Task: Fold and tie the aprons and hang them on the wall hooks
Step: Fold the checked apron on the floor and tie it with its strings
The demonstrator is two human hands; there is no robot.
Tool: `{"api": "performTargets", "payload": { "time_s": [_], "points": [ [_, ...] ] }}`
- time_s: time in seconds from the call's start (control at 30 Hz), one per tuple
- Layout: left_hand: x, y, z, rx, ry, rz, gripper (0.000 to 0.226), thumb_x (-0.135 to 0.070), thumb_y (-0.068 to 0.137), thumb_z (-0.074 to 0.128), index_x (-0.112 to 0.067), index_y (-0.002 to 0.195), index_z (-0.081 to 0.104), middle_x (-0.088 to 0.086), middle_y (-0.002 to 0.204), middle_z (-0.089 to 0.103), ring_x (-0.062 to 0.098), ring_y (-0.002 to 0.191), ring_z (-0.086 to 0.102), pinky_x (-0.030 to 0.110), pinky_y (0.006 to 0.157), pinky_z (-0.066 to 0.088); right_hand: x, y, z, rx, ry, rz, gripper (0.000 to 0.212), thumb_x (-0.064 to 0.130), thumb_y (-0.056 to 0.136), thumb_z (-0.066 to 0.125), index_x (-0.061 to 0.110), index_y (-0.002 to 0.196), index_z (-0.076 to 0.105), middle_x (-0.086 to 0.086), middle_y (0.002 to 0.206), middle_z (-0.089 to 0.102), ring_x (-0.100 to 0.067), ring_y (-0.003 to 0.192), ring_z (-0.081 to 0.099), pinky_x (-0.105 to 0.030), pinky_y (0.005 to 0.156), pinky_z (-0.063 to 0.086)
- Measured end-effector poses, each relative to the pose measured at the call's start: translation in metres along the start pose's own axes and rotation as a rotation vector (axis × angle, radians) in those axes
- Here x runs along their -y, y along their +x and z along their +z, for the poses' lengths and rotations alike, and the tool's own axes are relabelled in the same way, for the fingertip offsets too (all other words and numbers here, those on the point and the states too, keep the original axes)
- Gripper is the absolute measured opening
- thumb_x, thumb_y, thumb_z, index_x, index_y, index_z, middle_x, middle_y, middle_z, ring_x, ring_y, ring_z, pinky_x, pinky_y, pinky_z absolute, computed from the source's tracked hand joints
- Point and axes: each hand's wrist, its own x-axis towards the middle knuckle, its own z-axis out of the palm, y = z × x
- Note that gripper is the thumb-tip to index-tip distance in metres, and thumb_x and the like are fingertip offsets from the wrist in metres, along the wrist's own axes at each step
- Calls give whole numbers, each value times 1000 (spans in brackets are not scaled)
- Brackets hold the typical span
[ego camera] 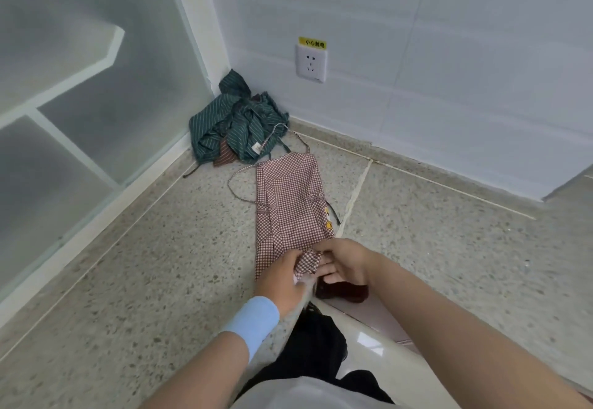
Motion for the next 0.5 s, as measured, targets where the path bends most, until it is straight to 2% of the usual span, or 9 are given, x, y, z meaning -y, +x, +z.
{"api": "performTargets", "payload": {
  "time_s": [0.07,0.13,0.2,0.27,0.3,0.37,0.4,0.43,0.5],
  "points": [
    [-5,15,-15,-17,-111,-125,34,-18,92,55,-25,126,54,-7,107,64,17,97,62,35,88,52,18,-4,-1,-50,-25,-55,29,31,97,54,10,114,66,-7,101,75,-19,74,71,-27,61,49],
    [-8,32,-35,67,-218,-188,33,-17,94,50,-25,125,59,-7,111,64,19,104,61,29,92,48,28,-1,-1,-206,-142,-187,31,26,94,58,12,121,59,-9,111,71,-18,75,67,-25,57,50],
    [-11,50,-55,181,-181,-170,32,-22,94,50,-24,123,62,-4,115,65,19,106,60,28,95,46,37,6,-7,-356,-465,-402,57,18,83,64,25,135,45,-3,130,51,-16,101,60,-28,79,55],
    [-19,66,-70,238,-78,-109,30,-21,93,49,-23,119,65,-3,109,67,19,100,62,34,95,50,45,11,-10,-279,-668,-499,77,15,77,71,32,144,39,6,133,40,-12,116,51,-28,97,48],
    [-23,74,-78,249,-37,-79,30,-19,92,50,-22,118,65,-3,107,67,19,98,62,35,93,51,51,14,-12,-228,-692,-489,69,16,78,74,30,140,47,8,127,47,-9,112,53,-23,93,47],
    [-29,92,-93,304,39,-33,28,-18,90,55,-21,116,64,-2,104,66,20,96,62,32,86,52,65,25,-19,-222,-714,-439,30,18,84,74,22,112,67,7,99,64,-7,88,61,-13,71,46],
    [-31,100,-101,356,110,-18,28,-19,87,61,-20,115,64,-1,104,66,21,96,62,31,82,52,72,31,-23,-262,-727,-439,13,18,85,73,20,98,69,5,89,66,-10,81,62,-14,65,46],
    [-31,111,-109,404,201,-14,30,-21,84,65,-20,113,63,-1,105,65,21,95,62,30,78,52,78,39,-30,-298,-735,-448,6,17,86,71,17,91,69,3,87,68,-13,82,63,-18,66,48],
    [-25,128,-119,402,354,-26,26,-24,82,67,-20,108,66,1,103,66,22,92,62,29,73,51,88,48,-39,-340,-706,-421,12,19,87,67,16,97,72,2,94,72,-15,88,66,-26,74,52]
  ]
}}
